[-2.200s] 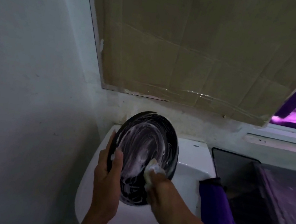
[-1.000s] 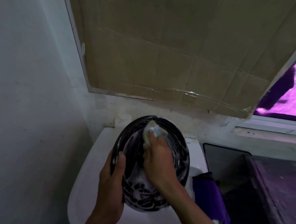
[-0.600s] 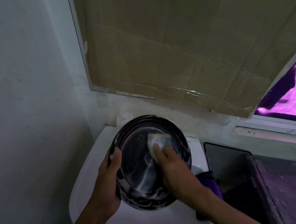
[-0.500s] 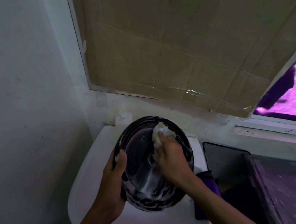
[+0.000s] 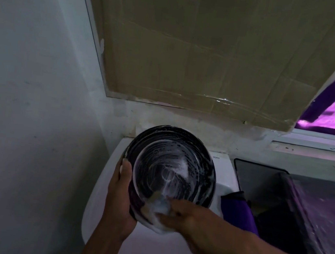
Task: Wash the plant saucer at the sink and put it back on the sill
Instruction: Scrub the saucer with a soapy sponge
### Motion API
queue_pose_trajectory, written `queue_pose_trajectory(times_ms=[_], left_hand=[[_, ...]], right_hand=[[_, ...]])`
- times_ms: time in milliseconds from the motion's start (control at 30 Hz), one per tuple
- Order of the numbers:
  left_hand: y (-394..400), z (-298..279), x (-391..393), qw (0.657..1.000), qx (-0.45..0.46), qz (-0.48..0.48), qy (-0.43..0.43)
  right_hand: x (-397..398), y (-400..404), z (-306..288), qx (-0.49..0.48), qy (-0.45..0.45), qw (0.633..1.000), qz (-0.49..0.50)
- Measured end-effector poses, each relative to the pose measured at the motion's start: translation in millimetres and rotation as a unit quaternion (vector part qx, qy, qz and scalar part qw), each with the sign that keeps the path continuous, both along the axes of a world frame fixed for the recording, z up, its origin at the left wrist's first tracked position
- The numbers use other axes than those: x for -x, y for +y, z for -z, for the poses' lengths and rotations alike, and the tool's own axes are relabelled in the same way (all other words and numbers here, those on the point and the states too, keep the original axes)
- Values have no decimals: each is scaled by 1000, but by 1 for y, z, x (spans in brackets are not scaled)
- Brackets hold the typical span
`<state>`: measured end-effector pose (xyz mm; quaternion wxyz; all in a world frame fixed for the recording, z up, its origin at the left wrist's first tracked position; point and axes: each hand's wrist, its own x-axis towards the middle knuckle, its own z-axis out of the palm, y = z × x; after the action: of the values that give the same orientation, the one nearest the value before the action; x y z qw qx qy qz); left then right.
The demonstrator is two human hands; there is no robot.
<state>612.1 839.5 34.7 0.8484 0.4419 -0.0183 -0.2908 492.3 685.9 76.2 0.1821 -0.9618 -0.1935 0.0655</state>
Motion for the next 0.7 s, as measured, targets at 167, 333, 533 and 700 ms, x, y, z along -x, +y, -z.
queue_pose_trajectory(times_ms=[167, 333, 533, 700], left_hand=[[-2, -1, -6, 998, -29, -44, -17], [2, -4, -16, 998, -31, -40, -33], [0, -10, -15, 992, -34, -112, -41], [-6, -14, -7, 978, -74, -178, -81]], right_hand=[[13, -42, 5, 187, -58, 980, 23], [6, -71, 10, 204, -74, 967, 133], [5, -22, 37, -34, -48, 969, 241], [-2, 39, 45, -235, -55, 944, 225]])
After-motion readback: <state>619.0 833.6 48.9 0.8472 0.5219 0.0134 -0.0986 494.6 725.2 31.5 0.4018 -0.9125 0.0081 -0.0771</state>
